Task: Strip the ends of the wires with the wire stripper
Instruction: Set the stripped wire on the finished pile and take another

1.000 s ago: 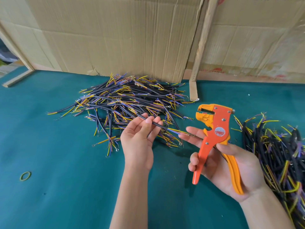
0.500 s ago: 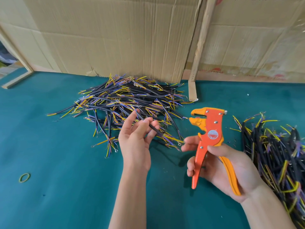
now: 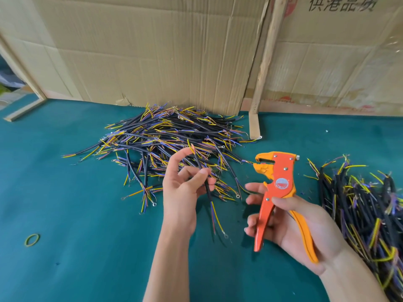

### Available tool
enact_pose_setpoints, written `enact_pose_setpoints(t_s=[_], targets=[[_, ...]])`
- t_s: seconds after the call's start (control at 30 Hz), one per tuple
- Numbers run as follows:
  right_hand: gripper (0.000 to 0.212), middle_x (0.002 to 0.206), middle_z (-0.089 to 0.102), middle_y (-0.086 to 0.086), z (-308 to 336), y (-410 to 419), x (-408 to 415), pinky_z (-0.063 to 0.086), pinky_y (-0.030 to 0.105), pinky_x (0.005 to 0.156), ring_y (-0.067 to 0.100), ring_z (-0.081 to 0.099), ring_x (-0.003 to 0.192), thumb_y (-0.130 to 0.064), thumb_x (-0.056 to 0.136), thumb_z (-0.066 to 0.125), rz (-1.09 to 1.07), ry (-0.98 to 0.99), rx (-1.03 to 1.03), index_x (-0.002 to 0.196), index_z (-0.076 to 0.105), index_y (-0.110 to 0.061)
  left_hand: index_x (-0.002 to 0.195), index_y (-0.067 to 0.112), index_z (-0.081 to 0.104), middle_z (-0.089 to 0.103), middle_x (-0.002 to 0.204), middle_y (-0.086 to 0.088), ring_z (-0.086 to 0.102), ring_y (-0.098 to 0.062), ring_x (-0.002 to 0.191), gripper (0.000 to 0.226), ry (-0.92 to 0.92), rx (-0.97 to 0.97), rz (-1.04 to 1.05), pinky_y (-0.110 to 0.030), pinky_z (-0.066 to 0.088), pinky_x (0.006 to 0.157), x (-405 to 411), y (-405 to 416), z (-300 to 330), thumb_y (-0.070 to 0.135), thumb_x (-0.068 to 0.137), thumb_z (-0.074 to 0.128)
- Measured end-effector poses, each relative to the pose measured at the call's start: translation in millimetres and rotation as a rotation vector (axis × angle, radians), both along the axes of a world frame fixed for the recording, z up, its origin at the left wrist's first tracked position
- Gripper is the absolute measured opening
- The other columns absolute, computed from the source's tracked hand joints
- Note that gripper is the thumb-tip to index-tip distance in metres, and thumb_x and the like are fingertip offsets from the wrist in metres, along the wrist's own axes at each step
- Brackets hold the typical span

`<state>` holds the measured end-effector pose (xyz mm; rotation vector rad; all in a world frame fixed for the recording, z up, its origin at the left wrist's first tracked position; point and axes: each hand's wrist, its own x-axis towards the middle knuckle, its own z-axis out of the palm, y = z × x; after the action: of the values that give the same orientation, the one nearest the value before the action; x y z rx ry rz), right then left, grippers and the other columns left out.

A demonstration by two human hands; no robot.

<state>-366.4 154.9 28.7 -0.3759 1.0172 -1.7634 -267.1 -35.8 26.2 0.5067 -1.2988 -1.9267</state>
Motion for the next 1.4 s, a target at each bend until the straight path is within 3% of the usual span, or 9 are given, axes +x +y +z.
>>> enact_pose_setpoints(t_s=[0.23, 0.5, 0.67, 0.87, 1.0, 1.13, 1.23, 1.33, 1.4], targets=[[0.07, 0.114, 0.062, 0.025, 0, -1, 1, 0.056, 0.055, 0.079, 0.041, 0.065, 0.082, -0.021, 0.07, 0.083, -0.062, -0.016, -0.014, 0.133, 0.061, 0.001, 0.11, 0.024, 0.058, 0.056, 0.078, -0.016, 0.067, -0.029, 0.063, 0.041, -0.064, -0.122, -0.099, -0.033, 0.054, 0.06, -5, 10, 1, -0.011, 0.089, 0.065], [0.074, 0.138, 0.059, 0.026, 4, 1, 1, 0.056, 0.052, 0.082, 0.04, 0.067, 0.084, -0.026, 0.069, 0.086, -0.083, 0.038, -0.065, 0.134, 0.06, -0.001, 0.104, 0.026, 0.049, 0.064, 0.078, -0.019, 0.069, -0.03, 0.062, 0.043, -0.219, -0.294, -0.26, -0.034, 0.054, 0.054, -11, 21, -3, -0.012, 0.089, 0.062], [0.073, 0.113, 0.062, 0.034, 8, 3, 0, 0.055, 0.049, 0.084, 0.041, 0.067, 0.088, -0.026, 0.075, 0.084, -0.056, 0.071, -0.12, 0.138, 0.059, -0.002, 0.102, 0.027, 0.049, 0.066, 0.067, 0.001, 0.065, -0.02, 0.048, 0.041, -0.33, -0.436, -0.342, -0.027, 0.051, 0.048, -14, 30, -4, -0.008, 0.087, 0.065], [0.074, 0.1, 0.057, 0.034, 13, 2, 3, 0.056, 0.049, 0.08, 0.04, 0.066, 0.081, -0.026, 0.069, 0.088, -0.077, 0.102, -0.096, 0.135, 0.063, -0.003, 0.099, 0.033, 0.049, 0.073, 0.09, 0.002, 0.062, -0.017, 0.045, 0.044, -0.391, -0.554, -0.38, -0.022, 0.048, 0.048, -14, 34, -2, -0.005, 0.084, 0.065], [0.062, 0.1, 0.059, 0.033, 14, 1, 4, 0.057, 0.048, 0.078, 0.039, 0.066, 0.079, -0.018, 0.072, 0.078, -0.108, 0.111, -0.069, 0.132, 0.066, -0.003, 0.097, 0.024, 0.047, 0.071, 0.092, 0.003, 0.061, -0.018, 0.046, 0.035, -0.365, -0.512, -0.381, -0.025, 0.047, 0.049, -15, 37, -1, -0.006, 0.084, 0.062], [0.062, 0.09, 0.062, 0.028, 14, 0, 5, 0.057, 0.047, 0.075, 0.04, 0.064, 0.077, -0.017, 0.071, 0.078, -0.104, 0.105, -0.052, 0.13, 0.066, -0.002, 0.104, 0.019, 0.048, 0.068, 0.101, -0.011, 0.068, -0.032, 0.057, 0.027, -0.231, -0.244, -0.371, -0.034, 0.051, 0.048, -17, 41, 6, 0.002, 0.083, 0.05], [0.061, 0.088, 0.062, 0.027, 13, 0, 5, 0.057, 0.047, 0.074, 0.041, 0.064, 0.076, -0.017, 0.071, 0.079, -0.096, 0.116, -0.043, 0.128, 0.066, 0.0, 0.112, 0.023, 0.054, 0.071, 0.103, -0.009, 0.073, -0.03, 0.068, 0.018, -0.23, -0.305, -0.345, -0.035, 0.053, 0.05, -18, 41, 8, 0.012, 0.098, 0.058], [0.061, 0.089, 0.057, 0.029, 8, -2, 4, 0.057, 0.047, 0.074, 0.042, 0.064, 0.076, -0.016, 0.071, 0.076, -0.104, 0.091, -0.046, 0.129, 0.067, -0.001, 0.098, 0.008, 0.056, 0.069, 0.101, -0.018, 0.066, -0.029, 0.053, 0.004, -0.212, -0.326, -0.3, -0.038, 0.051, 0.045, -20, 45, 7, 0.007, 0.101, 0.058], [0.065, 0.096, 0.058, 0.03, 8, -3, 4, 0.056, 0.047, 0.076, 0.039, 0.064, 0.078, -0.019, 0.07, 0.081, -0.083, 0.102, -0.066, 0.131, 0.066, -0.004, 0.093, 0.006, 0.055, 0.065, 0.101, -0.025, 0.069, -0.033, 0.059, 0.008, -0.195, -0.289, -0.256, -0.04, 0.054, 0.048, -20, 44, 7, 0.003, 0.101, 0.058]])
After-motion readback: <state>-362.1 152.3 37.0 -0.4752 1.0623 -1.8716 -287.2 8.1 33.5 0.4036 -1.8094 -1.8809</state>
